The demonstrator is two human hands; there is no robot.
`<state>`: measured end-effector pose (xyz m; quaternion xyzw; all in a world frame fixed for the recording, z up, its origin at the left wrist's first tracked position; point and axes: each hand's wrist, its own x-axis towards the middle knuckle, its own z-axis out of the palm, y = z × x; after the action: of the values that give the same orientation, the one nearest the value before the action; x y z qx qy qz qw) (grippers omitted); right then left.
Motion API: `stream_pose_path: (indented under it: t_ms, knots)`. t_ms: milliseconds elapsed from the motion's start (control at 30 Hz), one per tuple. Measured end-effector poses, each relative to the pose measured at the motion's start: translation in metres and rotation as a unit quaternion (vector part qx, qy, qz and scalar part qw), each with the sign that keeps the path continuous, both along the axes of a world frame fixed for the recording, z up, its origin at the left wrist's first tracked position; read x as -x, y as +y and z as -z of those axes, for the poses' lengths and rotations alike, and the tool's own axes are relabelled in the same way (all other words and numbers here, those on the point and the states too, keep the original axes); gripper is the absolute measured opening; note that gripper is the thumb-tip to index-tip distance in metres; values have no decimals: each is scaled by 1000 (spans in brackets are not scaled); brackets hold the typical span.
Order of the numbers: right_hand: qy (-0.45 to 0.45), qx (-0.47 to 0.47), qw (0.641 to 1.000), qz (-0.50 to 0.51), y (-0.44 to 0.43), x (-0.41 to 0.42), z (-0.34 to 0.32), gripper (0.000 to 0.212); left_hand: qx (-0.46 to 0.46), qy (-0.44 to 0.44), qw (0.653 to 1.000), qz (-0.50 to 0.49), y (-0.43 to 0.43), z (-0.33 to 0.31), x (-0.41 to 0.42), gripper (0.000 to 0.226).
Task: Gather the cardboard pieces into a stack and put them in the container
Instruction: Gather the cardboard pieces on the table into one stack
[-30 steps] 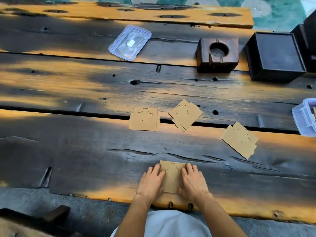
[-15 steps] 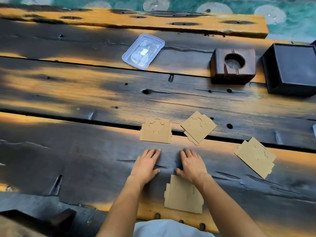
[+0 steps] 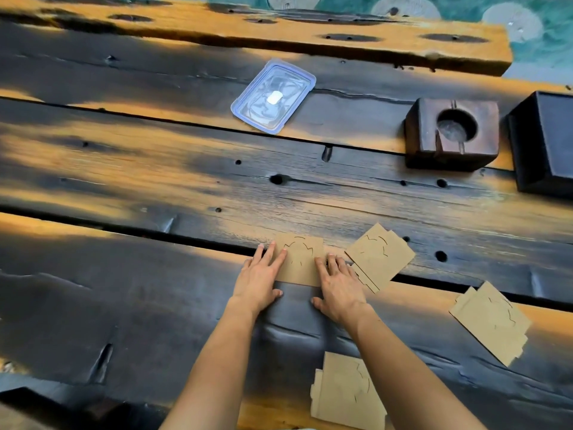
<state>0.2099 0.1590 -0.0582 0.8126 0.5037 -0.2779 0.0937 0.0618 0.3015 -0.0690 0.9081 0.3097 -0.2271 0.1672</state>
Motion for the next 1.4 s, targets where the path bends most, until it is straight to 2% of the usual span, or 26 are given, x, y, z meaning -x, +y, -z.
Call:
stream_pose_path:
  t_ms: [367, 633, 933, 1400]
  knots:
    - [12, 34, 999, 0, 27, -14, 18, 111, 17, 10, 1000, 17, 26, 17, -18, 105]
    - [-13, 24, 999, -19, 29, -21, 19, 104, 35, 27, 999, 14, 28, 20, -17, 108]
    - [-4, 5, 1000, -16, 29, -25, 13, 97, 17, -9, 999, 27, 26, 16, -15, 94]
    - [-19, -11, 1000, -17, 3, -15, 3, 95, -4, 13, 999, 52, -4, -1, -4, 85]
